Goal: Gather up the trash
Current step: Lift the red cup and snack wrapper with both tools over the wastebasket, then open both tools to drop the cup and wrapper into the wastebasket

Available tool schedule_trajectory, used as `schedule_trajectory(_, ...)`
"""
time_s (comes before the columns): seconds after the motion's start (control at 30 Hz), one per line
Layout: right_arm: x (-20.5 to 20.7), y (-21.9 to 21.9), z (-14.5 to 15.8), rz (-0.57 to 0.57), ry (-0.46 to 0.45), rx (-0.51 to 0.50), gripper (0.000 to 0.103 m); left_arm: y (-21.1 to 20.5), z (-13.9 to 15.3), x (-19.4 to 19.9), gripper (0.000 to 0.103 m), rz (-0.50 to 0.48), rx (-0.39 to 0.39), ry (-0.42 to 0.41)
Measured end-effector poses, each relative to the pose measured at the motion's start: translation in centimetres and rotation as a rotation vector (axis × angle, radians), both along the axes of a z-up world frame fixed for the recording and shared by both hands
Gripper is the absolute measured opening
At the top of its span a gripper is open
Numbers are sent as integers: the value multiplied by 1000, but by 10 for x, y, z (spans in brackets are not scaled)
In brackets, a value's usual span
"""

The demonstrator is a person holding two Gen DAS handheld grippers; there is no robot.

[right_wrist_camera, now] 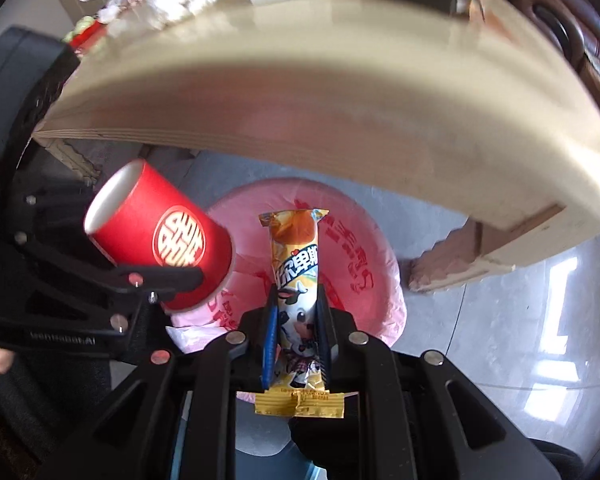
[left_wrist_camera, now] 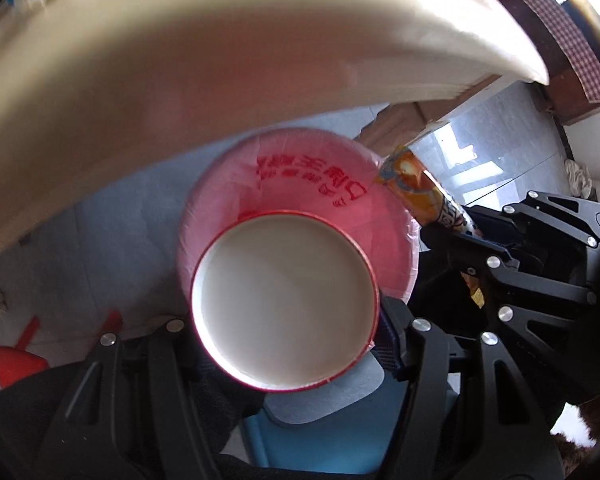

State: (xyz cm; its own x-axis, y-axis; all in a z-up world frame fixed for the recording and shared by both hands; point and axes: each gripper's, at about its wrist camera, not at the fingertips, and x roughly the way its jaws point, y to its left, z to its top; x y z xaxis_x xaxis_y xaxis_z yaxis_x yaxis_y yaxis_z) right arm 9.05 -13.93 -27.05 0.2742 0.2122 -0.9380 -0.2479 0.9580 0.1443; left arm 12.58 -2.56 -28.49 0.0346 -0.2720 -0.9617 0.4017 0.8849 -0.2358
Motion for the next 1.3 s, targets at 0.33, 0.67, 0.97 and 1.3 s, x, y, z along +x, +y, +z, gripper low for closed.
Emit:
schedule_trajectory(0.33,16,1,-57,-1,102,-6,17,-7,-58,6,61,3,78,103)
schedule_trajectory(0.67,32,6,-100,18,194,35,17,-6,-97,16,61,9,62,220)
schedule_trajectory(0.97,39,5,-126,26,244,32,17,-10,-128,22,63,4,103,292)
schedule_trajectory(1.3,42,0,-119,-10,201,55,56,-5,-134,27,67,36,115,325)
